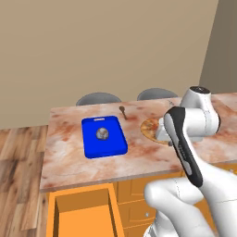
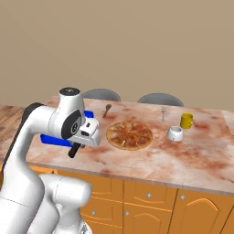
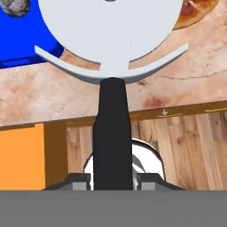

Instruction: Take the pizza cutter from the drawer on the left and place it on the dining counter for cutting.

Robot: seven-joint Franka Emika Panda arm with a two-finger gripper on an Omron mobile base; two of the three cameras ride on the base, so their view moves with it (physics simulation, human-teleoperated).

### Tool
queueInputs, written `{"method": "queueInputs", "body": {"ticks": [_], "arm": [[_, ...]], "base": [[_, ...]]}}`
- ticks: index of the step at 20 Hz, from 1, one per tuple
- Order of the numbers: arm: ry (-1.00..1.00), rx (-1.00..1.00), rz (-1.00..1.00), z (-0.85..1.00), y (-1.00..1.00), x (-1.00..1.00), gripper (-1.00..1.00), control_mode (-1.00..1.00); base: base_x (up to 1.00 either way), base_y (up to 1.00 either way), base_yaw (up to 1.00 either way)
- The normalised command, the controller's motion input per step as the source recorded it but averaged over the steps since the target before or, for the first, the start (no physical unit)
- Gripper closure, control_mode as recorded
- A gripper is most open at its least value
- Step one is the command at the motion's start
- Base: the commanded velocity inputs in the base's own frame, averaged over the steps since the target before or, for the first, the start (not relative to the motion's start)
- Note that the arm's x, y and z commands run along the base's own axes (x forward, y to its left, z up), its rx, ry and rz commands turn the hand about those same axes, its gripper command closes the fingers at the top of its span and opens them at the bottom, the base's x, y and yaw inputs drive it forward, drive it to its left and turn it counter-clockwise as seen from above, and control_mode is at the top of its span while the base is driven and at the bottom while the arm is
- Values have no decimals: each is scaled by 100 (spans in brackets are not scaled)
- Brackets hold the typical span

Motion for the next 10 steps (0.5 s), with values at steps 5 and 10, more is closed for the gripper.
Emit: {"method": "queueInputs", "body": {"ticks": [5, 10], "arm": [[0, 0, 0, -31, -13, 49, 100, -100], [0, -3, 0, -41, 0, 52, 100, -100]], "base": [[0, 0, 0], [0, 0, 0]]}}
